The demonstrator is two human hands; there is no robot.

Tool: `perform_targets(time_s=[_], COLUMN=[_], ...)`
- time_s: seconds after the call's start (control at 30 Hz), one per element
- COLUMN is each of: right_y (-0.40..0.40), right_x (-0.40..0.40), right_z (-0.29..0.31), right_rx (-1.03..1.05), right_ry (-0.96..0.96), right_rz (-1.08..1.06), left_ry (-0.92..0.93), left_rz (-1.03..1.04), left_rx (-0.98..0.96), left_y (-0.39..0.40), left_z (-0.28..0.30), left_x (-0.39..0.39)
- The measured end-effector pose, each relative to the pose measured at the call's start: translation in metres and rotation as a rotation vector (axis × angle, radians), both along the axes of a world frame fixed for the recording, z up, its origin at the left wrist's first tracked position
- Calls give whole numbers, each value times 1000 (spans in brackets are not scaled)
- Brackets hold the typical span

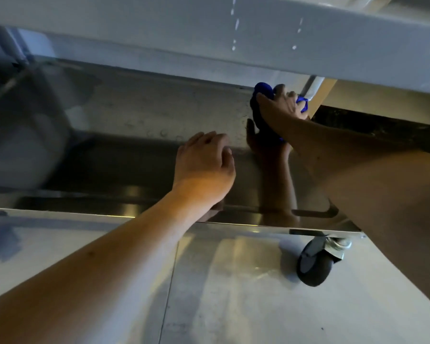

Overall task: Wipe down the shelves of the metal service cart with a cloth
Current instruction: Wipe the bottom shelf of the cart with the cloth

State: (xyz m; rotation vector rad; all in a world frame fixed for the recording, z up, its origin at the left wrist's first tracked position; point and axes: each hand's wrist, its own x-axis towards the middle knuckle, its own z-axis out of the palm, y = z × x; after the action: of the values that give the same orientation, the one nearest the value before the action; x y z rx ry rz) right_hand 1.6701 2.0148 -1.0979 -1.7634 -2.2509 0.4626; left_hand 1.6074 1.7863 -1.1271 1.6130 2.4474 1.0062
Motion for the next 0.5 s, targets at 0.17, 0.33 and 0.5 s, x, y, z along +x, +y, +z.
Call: perform_targets(time_s=[0.17,0.33,0.5], right_y=[-21,-66,-131], right_x=[-36,-105,-195], right_z=[-1,-7,-13], right_rx=[-51,-13,39], right_ry=[-146,-174,-159], right_rz=[94,130,298], left_ry=[35,220,252], left_rz=[19,137,293], left_rx=[9,-141,-180], left_y=[-27,-73,-140], left_z=[9,7,12], left_x=[-35,-106,-184])
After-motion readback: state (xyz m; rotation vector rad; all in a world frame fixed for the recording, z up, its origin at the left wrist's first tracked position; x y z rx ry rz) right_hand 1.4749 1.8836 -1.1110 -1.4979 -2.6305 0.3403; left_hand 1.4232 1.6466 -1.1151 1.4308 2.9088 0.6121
